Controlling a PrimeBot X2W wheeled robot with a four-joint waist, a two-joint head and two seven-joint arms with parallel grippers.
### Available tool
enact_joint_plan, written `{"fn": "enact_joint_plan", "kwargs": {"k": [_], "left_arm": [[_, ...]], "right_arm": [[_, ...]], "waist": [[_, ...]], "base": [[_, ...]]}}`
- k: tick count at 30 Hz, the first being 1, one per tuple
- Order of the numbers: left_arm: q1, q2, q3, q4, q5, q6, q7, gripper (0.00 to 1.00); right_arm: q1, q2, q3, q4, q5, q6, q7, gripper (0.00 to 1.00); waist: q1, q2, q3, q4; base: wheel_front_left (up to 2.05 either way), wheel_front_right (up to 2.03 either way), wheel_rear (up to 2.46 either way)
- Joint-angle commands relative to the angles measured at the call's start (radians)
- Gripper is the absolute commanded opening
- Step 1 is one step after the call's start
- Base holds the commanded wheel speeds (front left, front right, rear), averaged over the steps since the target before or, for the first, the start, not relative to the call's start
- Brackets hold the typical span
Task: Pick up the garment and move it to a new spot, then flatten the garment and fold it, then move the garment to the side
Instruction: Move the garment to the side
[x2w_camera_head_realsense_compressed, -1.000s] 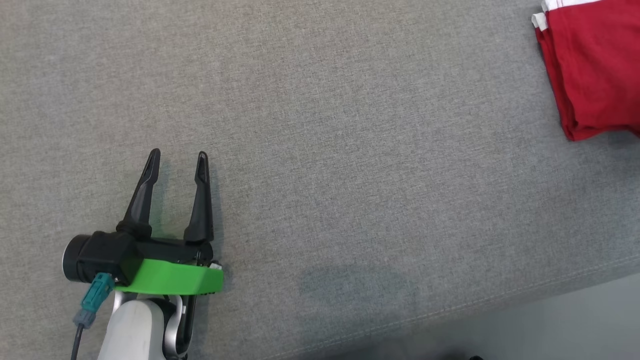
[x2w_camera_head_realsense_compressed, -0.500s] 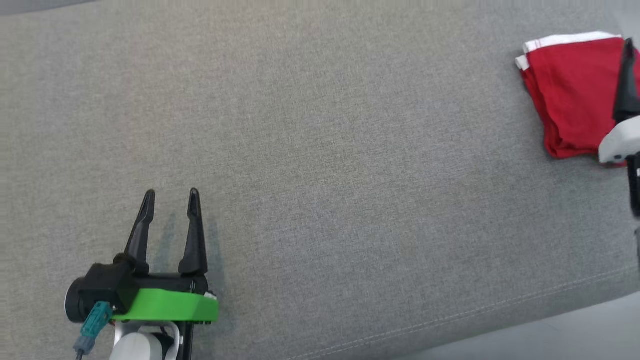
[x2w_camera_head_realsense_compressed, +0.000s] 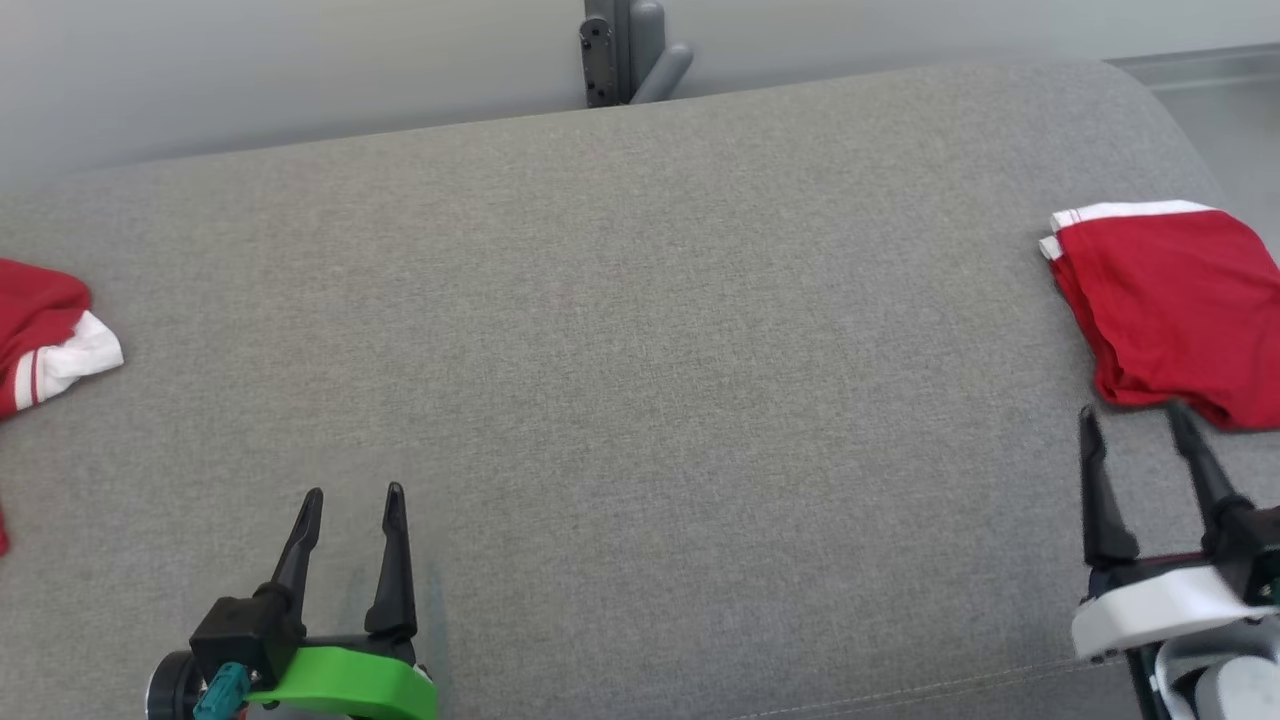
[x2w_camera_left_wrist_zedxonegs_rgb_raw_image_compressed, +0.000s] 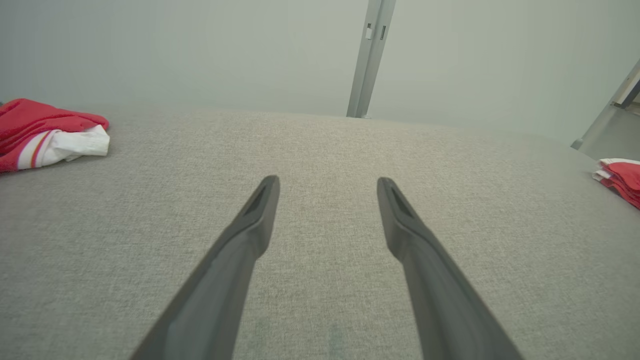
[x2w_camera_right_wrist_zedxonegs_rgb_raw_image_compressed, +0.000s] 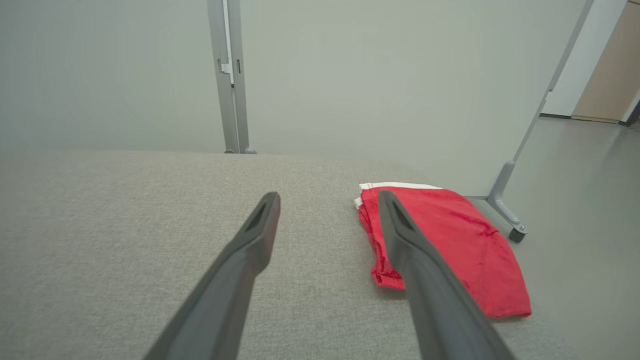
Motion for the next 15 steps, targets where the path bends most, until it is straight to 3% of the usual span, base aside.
{"fn": "enact_joint_plan", "kwargs": {"k": [1,7,15], "left_arm": [[0.009,0.004,0.005,0.008,0.007,-0.004,-0.001,1.00],[0.016,0.004,0.034,0.067,0.034,-0.013,-0.001,1.00],[-0.003,0.003,0.048,0.067,0.030,-0.023,-0.001,1.00]], "right_arm": [[0.019,0.002,0.009,0.006,-0.012,-0.001,-0.008,1.00],[0.113,0.058,0.055,0.020,-0.047,-0.001,-0.008,1.00],[0.096,0.117,0.069,0.023,-0.072,-0.001,-0.008,1.00]], "waist": [[0.0000,-0.0001,-0.056,0.057],[0.0000,-0.0001,-0.094,0.095],[0.0000,-0.0001,-0.087,0.140]], "base": [[0.00,0.00,0.00],[0.00,0.00,0.00],[0.00,0.00,0.00]]}}
